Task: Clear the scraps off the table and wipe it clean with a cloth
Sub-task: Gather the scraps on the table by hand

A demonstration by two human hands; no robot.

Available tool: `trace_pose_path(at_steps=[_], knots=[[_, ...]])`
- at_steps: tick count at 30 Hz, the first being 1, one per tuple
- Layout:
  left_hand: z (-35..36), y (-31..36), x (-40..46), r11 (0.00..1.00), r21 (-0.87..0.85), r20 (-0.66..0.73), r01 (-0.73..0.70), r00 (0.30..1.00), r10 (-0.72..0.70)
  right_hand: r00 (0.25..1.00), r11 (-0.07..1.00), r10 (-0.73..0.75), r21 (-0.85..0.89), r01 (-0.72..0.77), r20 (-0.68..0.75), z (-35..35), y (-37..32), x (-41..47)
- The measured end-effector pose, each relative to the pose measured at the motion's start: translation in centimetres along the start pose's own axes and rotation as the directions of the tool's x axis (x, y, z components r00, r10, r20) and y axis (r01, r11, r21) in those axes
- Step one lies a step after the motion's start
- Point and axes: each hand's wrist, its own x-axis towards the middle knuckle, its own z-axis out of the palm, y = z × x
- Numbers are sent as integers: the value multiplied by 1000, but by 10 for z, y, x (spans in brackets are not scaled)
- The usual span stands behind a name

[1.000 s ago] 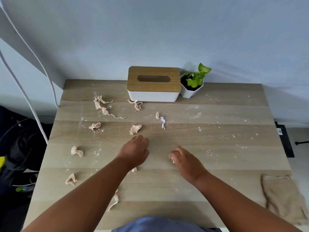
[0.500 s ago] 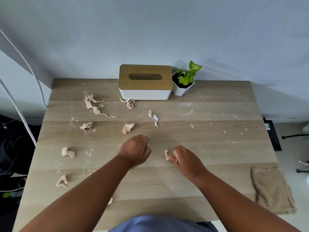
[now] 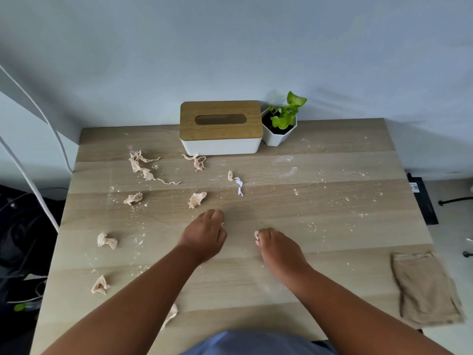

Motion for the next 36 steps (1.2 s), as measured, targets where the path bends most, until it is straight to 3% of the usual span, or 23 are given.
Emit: trace_pose_path(at_steps=[5,7,12,15,22,27,36], knots=[[7,8,8,988,-143,-21,49,998,-53,1000,999,8,-42,-8,7,-4,-11,-3],[10,15,12,969,-222,-40,104,993,-115,998,999,38,27,-36,-57,-6,-10,-6],[11,35,22,932,-327,-17,155,985,-170,984,937,177,306,-166,-6,-11,9,-14],[14,47,23,908,-361,21,215,975,-223,953,849,303,461,-258,-24,-17,23,-20],[30,85,23,839,-454,44,300,948,-315,885,628,465,710,-318,-16,-31,56,-35],[49,127,16,732,-553,130,397,909,-395,816,479,577,819,-317,-21,-39,78,-67],[82,232,-5,549,-669,335,500,863,-378,688,126,723,968,-218,60,-43,127,-150]])
